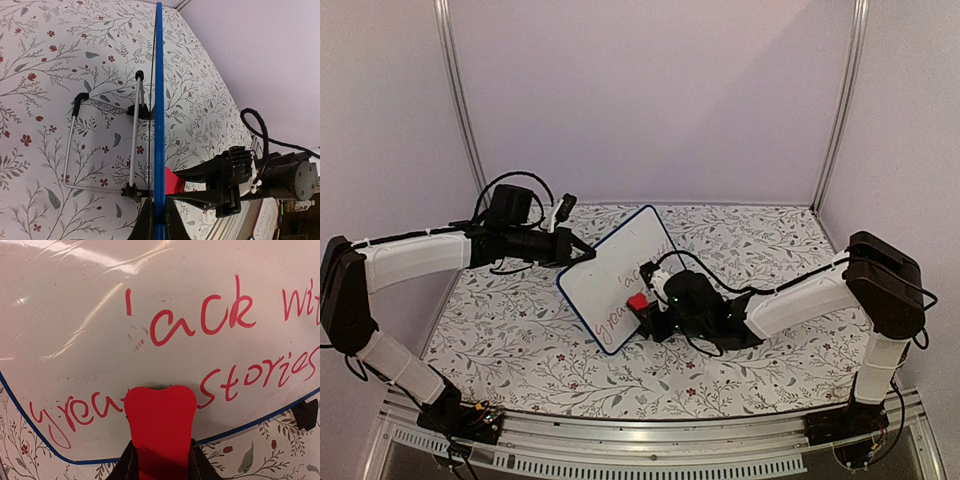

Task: Erase the whiteboard
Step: Erase the whiteboard on the whiteboard stand.

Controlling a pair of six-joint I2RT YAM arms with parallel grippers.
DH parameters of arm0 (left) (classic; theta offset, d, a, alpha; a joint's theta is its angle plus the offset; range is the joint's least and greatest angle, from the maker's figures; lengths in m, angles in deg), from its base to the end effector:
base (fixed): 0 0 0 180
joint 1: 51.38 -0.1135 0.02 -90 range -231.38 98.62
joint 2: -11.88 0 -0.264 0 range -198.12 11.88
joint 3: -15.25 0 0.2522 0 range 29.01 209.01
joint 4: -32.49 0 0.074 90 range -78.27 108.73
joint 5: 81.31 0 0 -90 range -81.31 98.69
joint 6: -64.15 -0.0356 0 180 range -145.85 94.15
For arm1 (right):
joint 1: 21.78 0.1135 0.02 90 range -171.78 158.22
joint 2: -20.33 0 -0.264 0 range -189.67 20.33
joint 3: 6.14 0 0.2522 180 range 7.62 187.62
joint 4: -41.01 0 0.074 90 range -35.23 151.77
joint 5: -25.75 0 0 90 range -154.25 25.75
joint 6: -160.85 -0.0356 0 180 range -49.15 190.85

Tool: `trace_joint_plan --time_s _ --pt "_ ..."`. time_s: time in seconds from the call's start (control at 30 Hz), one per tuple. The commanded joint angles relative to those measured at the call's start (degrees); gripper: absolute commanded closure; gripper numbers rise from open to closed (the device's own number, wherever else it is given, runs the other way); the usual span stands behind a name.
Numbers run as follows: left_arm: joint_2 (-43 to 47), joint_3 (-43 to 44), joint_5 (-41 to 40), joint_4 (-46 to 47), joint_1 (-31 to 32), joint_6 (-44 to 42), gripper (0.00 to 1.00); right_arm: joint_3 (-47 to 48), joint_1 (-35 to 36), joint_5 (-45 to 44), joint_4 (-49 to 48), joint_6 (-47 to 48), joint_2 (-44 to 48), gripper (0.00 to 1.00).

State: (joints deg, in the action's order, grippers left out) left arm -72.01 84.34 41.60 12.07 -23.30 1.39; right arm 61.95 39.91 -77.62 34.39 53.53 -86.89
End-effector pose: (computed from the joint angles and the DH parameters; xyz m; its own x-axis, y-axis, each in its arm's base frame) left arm 0.2738 -0.1680 0.2517 -0.8125 -0.0020 -0.5829 0.4666 0.5971 -0.6525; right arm 0.1900 0.3354 0.1481 -0.4708 -0.2632 -0.8421 -0.6535 0.7452 0.1324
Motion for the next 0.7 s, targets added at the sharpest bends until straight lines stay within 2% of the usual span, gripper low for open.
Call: trace_joint_plan --time_s 0.0,0.4,0.67 --pt "1.0 0.5 4.0 0.7 1.3 -0.3 1.0 3.6 -0.5 -1.3 0.1 0.8 0.9 0.77" --pt "1.0 0.6 4.3 0.7 1.3 -0.3 1.0 5.5 -0.5 -1.1 0.6 1.6 1.0 0.77" --pt "1.0 0.6 4.5 0.7 1.3 -0.3 1.0 0.0 0.2 -1.0 -0.8 0.7 5.2 0.78"
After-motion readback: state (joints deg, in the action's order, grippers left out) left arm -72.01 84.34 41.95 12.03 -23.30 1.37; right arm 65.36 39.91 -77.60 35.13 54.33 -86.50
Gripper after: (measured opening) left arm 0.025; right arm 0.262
